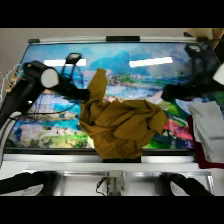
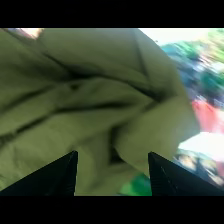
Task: Fold the shirts.
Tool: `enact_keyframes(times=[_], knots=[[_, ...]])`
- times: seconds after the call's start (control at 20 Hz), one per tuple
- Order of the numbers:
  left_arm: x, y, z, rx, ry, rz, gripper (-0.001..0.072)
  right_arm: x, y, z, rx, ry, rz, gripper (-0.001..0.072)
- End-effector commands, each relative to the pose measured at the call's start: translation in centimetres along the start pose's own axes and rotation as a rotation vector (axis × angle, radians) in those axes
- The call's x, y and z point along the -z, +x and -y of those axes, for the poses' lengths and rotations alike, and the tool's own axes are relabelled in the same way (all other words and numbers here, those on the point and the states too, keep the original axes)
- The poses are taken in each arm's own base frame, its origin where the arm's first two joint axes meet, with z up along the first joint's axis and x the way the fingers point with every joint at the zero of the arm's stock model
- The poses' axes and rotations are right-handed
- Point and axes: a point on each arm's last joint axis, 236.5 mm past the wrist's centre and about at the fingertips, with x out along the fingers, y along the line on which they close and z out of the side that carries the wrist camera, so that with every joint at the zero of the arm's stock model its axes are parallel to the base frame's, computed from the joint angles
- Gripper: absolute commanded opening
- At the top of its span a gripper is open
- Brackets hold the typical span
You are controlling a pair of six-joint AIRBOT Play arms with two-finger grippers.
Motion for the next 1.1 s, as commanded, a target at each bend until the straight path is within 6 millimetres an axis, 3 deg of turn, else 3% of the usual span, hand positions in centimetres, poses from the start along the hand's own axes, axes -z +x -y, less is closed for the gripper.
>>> enact_keyframes(times=[0.0,0.1,0.2,0.25,0.35,0.4,0.45,0.5,0.65,0.75,0.8,0.85,0.9,1.0,1.05], knots=[[6.6,2.2,-6.3,-0.025,-0.187,-0.219,0.0585,-1.5,8.3,-2.8,-0.167,0.089,-0.099,0.0553],[8.7,6.1,-5.0,0.051,-0.249,-0.256,0.0586,0.9,12.8,-3.2,-0.145,0.052,-0.241,0.0553],[9.1,9.1,-2.7,0.137,-0.313,-0.215,0.0563,2.7,15.9,-4.6,-0.146,0.007,-0.331,0.0553],[8.7,10.0,-1.9,0.166,-0.332,-0.177,0.0496,3.1,17.0,-5.4,-0.150,-0.012,-0.346,0.0553],[7.3,11.4,-1.1,0.188,-0.344,-0.097,0.0485,3.3,18.4,-6.9,-0.161,-0.075,-0.341,0.0567],[6.8,11.9,-1.0,0.188,-0.343,-0.081,0.0477,3.1,18.8,-7.4,-0.166,-0.093,-0.327,0.0695],[6.7,12.5,-1.0,0.185,-0.345,-0.079,0.0470,3.0,19.0,-7.9,-0.170,-0.120,-0.313,0.0696],[6.8,13.1,-1.1,0.181,-0.349,-0.086,0.0434,2.9,19.1,-8.2,-0.173,-0.136,-0.304,0.0696],[7.1,14.4,-1.4,0.172,-0.357,-0.103,0.0163,3.3,20.0,-8.2,-0.171,-0.141,-0.324,0.0695],[6.6,14.4,-1.4,0.173,-0.358,-0.086,0.0127,4.5,21.3,-7.9,-0.165,-0.124,-0.376,0.0694],[6.5,14.3,-1.4,0.173,-0.358,-0.080,0.0048,5.0,22.0,-7.7,-0.159,-0.104,-0.402,0.0691],[6.4,14.3,-1.4,0.174,-0.358,-0.078,0.0048,5.5,22.5,-7.6,-0.156,-0.080,-0.423,0.0683],[6.4,14.2,-1.4,0.174,-0.358,-0.078,0.0048,6.0,22.7,-7.8,-0.166,-0.069,-0.445,0.0587],[6.3,14.1,-1.4,0.176,-0.357,-0.071,0.0048,6.2,22.3,-8.4,-0.188,-0.058,-0.455,0.0114],[6.0,13.9,-1.4,0.177,-0.356,-0.065,0.0047,5.8,21.9,-8.6,-0.196,-0.060,-0.442,0.0062]])
